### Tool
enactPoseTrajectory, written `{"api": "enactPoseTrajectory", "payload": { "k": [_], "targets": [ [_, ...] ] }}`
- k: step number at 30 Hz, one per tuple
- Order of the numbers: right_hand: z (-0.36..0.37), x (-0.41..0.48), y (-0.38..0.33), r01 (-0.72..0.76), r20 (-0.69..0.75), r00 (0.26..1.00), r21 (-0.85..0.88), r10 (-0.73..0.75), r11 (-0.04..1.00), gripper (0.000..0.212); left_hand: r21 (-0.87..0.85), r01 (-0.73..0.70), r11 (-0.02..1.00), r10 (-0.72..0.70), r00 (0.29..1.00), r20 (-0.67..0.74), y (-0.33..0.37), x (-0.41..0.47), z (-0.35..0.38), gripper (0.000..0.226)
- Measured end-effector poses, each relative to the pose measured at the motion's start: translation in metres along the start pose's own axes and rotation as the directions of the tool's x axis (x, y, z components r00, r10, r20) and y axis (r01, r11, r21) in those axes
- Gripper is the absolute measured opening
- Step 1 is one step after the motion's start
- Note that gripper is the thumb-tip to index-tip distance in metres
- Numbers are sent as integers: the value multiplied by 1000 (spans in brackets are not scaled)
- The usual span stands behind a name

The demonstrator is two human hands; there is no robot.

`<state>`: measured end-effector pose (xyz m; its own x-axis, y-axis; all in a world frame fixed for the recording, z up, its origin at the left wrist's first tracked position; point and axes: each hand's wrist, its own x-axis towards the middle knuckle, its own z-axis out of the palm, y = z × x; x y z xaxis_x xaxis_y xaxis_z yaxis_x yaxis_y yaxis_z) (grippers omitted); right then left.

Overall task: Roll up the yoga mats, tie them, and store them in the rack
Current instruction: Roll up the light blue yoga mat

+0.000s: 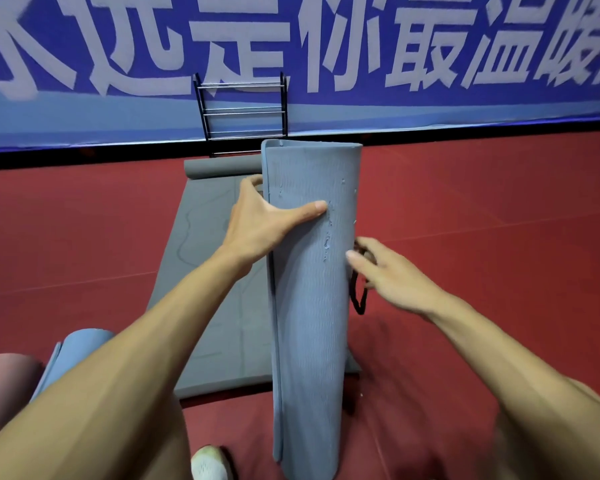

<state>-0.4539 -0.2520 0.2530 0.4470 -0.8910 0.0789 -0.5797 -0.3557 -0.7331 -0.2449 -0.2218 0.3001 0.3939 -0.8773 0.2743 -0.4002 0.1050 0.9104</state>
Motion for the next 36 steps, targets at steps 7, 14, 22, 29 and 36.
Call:
{"api": "enactPoseTrajectory", "payload": {
  "k": [7, 14, 22, 29, 36],
  "targets": [
    [-46, -3, -42, 248, -440, 865, -41, -240, 968, 41, -78, -47, 996, 54, 995, 80, -7, 0, -23, 98],
    [-58, 14, -116, 226, -250, 931, -171, -264, 959, 111, -157, -90, 984, 105, 990, 92, -4, -8, -14, 96],
    [-51, 37, -134, 121, -208, 960, -300, -188, 946, 112, -122, -165, 979, 188, 960, 209, 6, -10, 0, 90],
    [-58, 34, -128, 59, -250, 958, -296, -137, 953, 109, -227, -49, 973, 145, 890, 432, 14, -15, 4, 112],
    [-59, 29, -128, 98, -189, 969, -307, -162, 946, 114, -110, -133, 985, 158, 952, 263, 25, -23, 10, 66]
  ]
}}
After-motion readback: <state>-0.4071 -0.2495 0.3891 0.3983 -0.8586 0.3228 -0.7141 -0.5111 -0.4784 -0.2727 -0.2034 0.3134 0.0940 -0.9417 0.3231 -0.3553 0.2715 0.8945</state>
